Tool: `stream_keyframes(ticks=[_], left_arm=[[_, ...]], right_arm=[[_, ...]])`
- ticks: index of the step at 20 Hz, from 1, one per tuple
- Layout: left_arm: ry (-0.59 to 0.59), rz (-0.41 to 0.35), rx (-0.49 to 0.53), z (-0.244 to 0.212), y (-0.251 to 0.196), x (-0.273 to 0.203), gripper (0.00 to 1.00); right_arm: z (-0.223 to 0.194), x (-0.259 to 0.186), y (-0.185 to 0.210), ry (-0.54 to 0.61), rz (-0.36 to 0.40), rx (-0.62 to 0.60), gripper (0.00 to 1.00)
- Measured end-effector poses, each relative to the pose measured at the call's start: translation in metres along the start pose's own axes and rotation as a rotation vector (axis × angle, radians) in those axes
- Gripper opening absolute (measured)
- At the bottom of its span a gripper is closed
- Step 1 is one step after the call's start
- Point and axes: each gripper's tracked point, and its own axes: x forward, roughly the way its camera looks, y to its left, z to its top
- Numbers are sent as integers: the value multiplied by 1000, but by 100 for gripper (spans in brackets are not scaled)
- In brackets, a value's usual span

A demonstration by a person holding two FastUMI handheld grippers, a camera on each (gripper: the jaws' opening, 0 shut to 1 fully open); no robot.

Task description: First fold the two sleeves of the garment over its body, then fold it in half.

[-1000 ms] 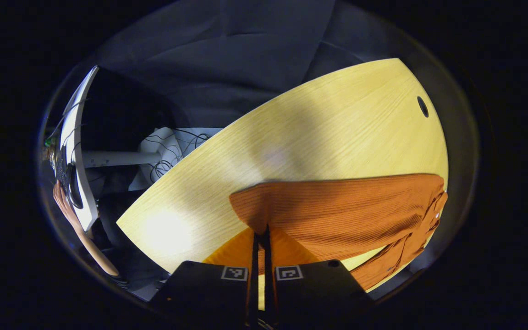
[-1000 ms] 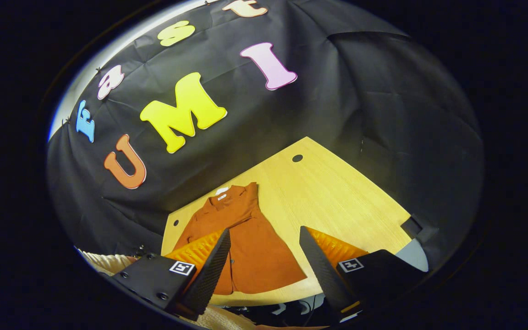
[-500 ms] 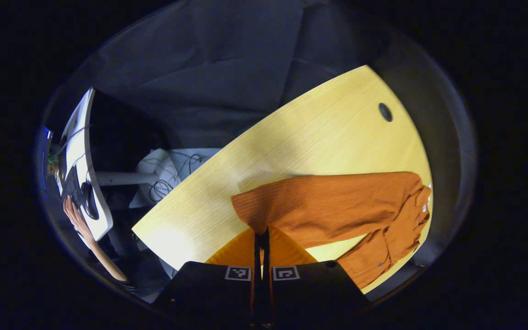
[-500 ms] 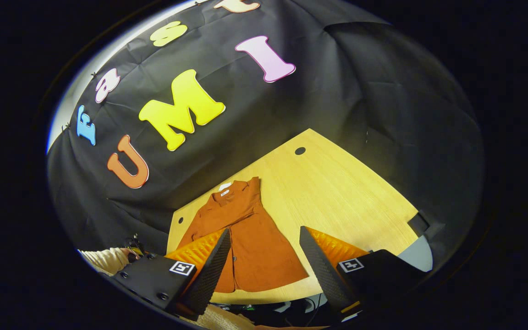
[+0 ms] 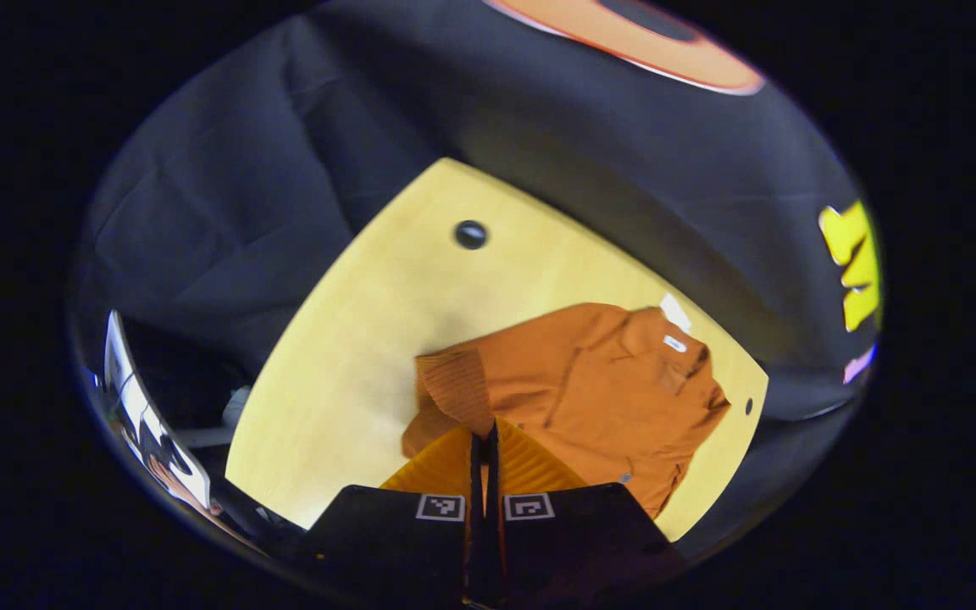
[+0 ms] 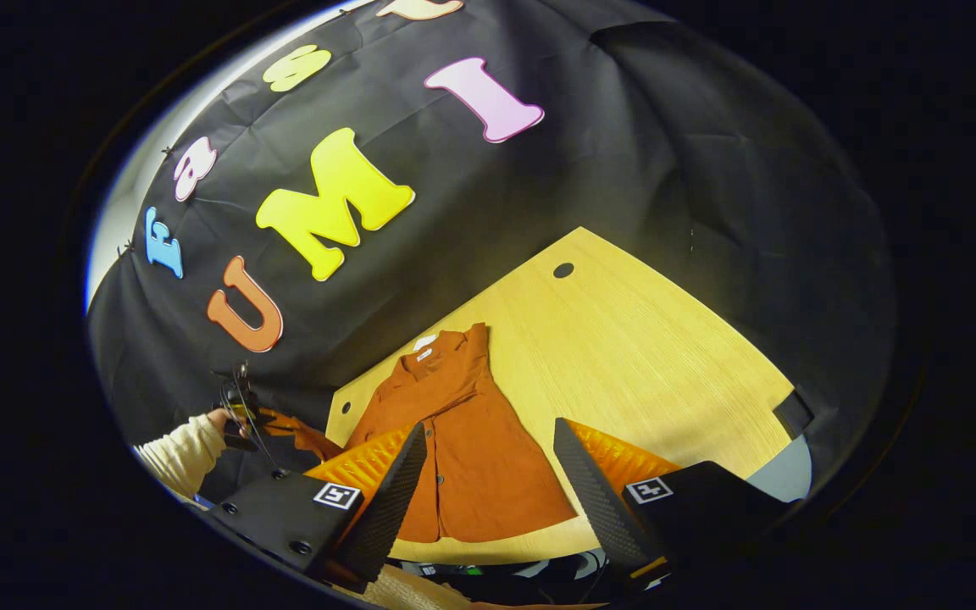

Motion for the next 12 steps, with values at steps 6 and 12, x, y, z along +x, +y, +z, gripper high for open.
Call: stream_keyframes(ticks=[6, 12], left_arm=[[11, -87, 254, -16, -164, 34, 3], [84, -176, 351, -61, -271, 74, 3]], right_arm=[[30, -4, -21, -47, -60, -29, 97], [14, -2, -31, -26, -91, -32, 97]])
